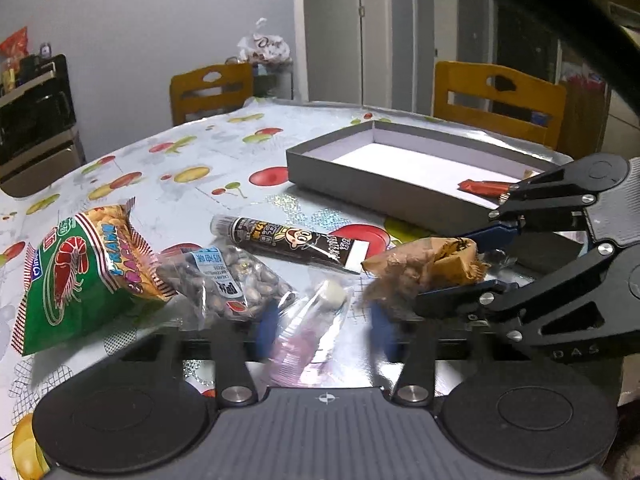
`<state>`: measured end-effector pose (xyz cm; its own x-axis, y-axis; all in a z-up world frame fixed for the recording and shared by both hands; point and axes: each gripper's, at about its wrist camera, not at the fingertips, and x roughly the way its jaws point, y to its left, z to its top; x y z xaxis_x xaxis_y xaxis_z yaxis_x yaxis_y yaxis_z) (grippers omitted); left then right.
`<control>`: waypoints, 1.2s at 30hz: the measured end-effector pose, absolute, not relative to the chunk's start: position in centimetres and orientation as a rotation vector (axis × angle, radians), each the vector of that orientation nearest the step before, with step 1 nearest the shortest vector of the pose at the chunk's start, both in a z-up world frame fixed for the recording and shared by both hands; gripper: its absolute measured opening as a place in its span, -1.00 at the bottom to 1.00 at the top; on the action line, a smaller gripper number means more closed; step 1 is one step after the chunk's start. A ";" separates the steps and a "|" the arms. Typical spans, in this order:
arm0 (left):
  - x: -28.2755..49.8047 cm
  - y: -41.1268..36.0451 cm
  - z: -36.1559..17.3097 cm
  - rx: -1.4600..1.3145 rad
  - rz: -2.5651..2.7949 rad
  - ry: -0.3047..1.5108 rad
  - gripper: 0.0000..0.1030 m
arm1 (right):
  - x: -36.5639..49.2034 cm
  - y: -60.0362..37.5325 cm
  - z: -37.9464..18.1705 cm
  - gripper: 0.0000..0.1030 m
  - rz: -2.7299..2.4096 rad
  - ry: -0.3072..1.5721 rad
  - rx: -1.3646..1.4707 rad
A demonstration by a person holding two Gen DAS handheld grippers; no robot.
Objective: Organize snacks
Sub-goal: 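Grasp the tan pastry packet with the right tool while the left tool approaches the pink jelly stick, then grasp the pink jelly stick with the left tool while the right tool holds the pastry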
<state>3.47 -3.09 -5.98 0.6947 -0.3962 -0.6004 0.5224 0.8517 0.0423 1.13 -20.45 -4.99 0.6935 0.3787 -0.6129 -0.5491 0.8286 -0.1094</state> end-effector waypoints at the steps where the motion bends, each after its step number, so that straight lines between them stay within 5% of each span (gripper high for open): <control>1: 3.5 -3.0 -6.0 0.215 -0.525 0.629 -0.48 | 1.1 -20.5 -5.0 -0.22 0.528 0.612 -0.295; 13: 1.3 -1.5 -5.8 0.223 -0.507 0.661 -0.53 | 1.1 -20.9 -5.1 -0.22 0.545 0.609 -0.274; 19: 1.6 -2.2 -5.7 0.230 -0.492 0.653 -0.05 | 0.8 -20.7 -5.0 -0.22 0.604 0.614 -0.242; 27: 2.7 -2.7 -6.2 0.177 -0.478 0.653 -0.05 | 0.2 -21.0 -4.9 -0.19 0.631 0.613 -0.206; 36: 2.6 -2.5 -6.4 0.147 -0.476 0.648 -0.08 | 0.1 -20.9 -4.8 0.30 0.616 0.582 -0.202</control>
